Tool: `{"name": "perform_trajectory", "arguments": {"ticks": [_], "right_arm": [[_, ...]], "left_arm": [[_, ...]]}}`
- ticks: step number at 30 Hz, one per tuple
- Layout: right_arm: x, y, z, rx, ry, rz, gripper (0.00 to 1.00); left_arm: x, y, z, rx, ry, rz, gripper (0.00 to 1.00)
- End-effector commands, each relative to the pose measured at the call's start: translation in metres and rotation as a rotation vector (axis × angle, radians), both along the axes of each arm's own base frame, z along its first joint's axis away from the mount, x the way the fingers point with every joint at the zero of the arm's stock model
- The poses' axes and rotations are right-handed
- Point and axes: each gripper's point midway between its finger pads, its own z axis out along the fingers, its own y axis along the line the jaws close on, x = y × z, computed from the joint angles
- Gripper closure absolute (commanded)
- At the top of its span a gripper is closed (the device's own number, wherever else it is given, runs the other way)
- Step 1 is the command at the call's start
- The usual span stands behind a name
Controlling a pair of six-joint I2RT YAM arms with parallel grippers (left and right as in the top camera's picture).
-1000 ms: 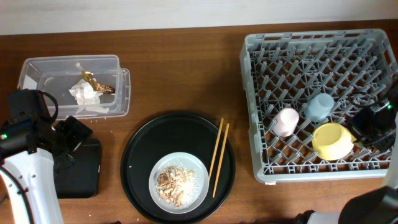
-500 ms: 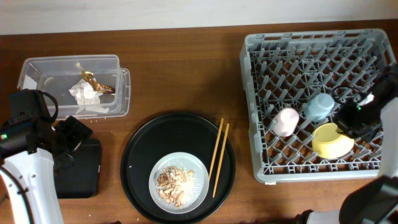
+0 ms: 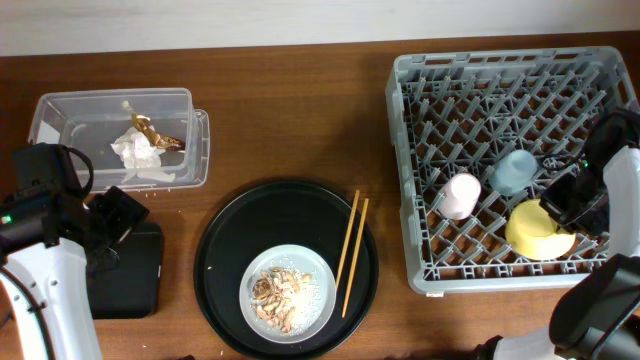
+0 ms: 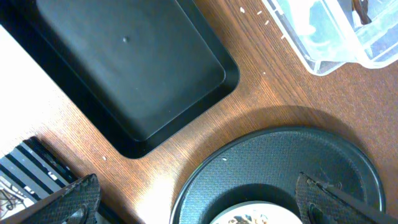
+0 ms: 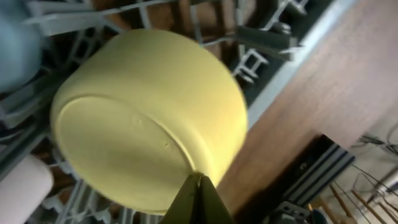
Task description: Sort waste into correct bins and load items into the dishwasher rack
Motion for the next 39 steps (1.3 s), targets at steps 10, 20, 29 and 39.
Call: {"name": "perform_trajectory", "arguments": {"ticks": [10,20,29,39], "right_arm": [[-0.014,-0.007,0.001,-0.056,0.068,-0.028,0.96],[0.030,0.012,0.047,0.021,-0.256,0.040,0.96],[0.006,0.005,-0.008,0.025,-0.020,-0.012,0.96],[-0.009,0.005,0.008,-0.013,-0.002,-0.027,0.96]], "left_arm": [[0.001,0.003,0.005,0.007,-0.014,0.016,0.01],[0.001,0.003,0.005,0.007,-0.014,0.016,0.01],[0.001,0.003,0.005,0.007,-0.014,0.016,0.01],[0.001,0.003,0.005,0.007,-0.014,0.016,0.01]]}}
